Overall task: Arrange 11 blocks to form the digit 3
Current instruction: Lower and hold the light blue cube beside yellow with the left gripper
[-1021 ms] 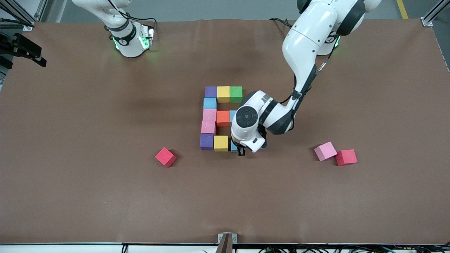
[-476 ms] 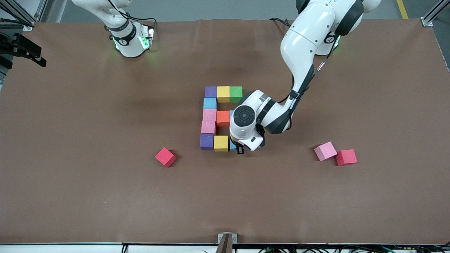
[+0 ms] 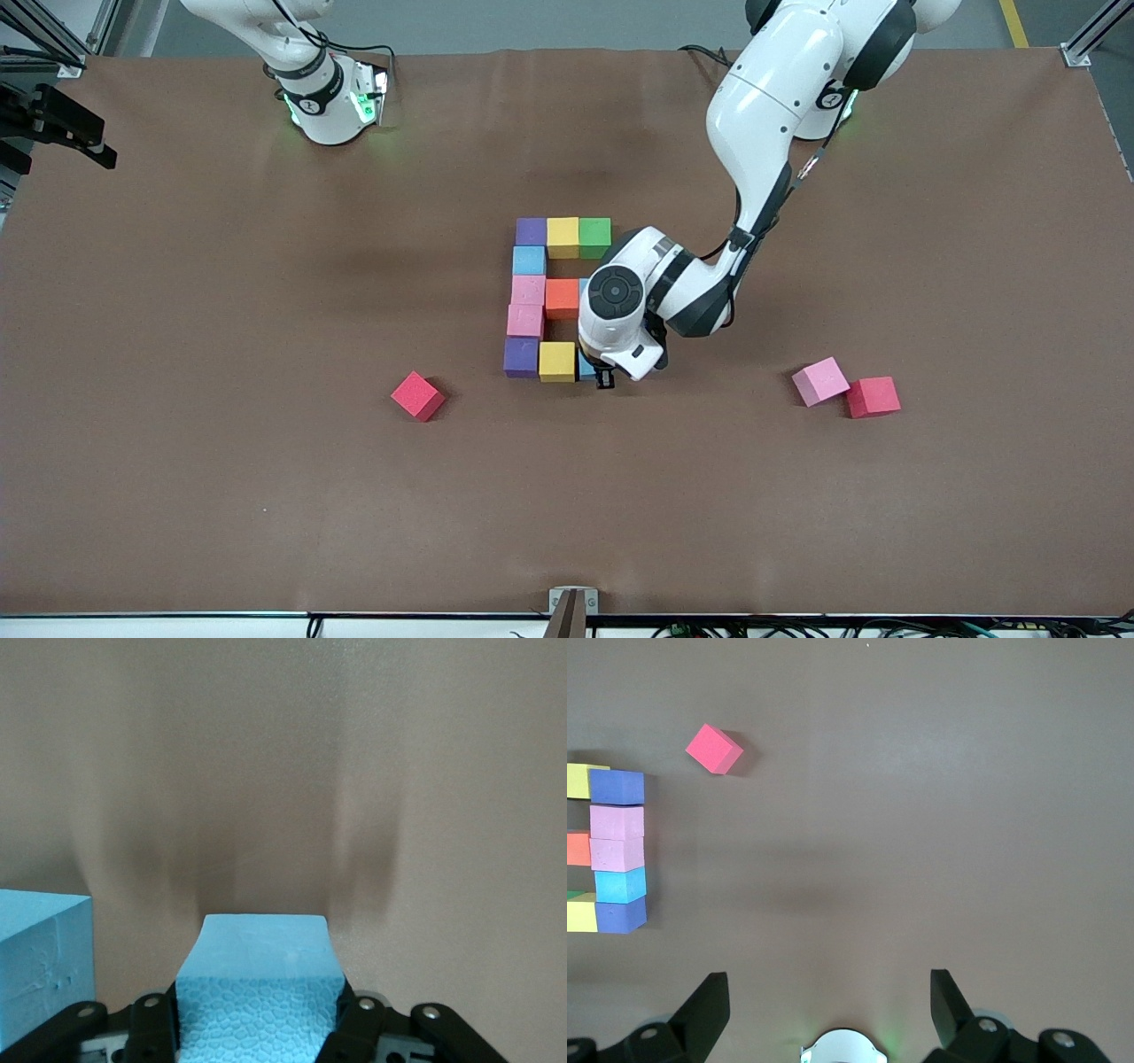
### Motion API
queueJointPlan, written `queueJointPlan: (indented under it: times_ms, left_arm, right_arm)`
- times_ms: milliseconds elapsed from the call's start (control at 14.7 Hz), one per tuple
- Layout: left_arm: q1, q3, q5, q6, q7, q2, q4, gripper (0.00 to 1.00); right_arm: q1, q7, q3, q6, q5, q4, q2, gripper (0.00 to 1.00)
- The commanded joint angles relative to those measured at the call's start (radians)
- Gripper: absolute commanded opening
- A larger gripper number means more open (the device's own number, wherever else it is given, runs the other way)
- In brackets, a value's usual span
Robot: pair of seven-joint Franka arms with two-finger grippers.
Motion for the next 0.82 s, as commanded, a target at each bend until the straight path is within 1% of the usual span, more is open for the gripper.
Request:
queueJointPlan:
  times_ms: [0,476,544,612,681,749]
  left_arm:
    - [-0.014,0.014,0.013,0.019,-0.019,0.01,0.009,0.04]
    - [-0.014,0.014,0.013,0.044,-0.016,0.016,0.009,0.05]
    - [-0.014,0.014,0.013,0.044,-0.015,0.016,0.009,0.06]
    - [-0.014,0.014,0.013,0.044,-0.013,0.016,0.009,0.13]
    - [-0.012,0.012,0.013,0.044,-0.012,0.016,0.009,0.23]
    - [-0.012,0.014,0.013,0.044,-0.01,0.016,0.009,0.39]
  right_arm:
    - [-0.001,-0.008,-0.003,0.008,0.007,-0.019,-0.023,1.0]
    - [-0.001,-0.008,-0.003,0.008,0.007,-0.019,-0.023,1.0]
    - [-0.001,-0.008,-0.003,0.008,0.007,-0.019,-0.023,1.0]
    - [-0.001,-0.008,-0.003,0.008,0.007,-0.019,-0.023,1.0]
    - [-0.001,-0.008,-0.003,0.008,0.007,-0.019,-0.023,1.0]
    - [-0.001,-0.008,-0.003,0.008,0.007,-0.019,-0.023,1.0]
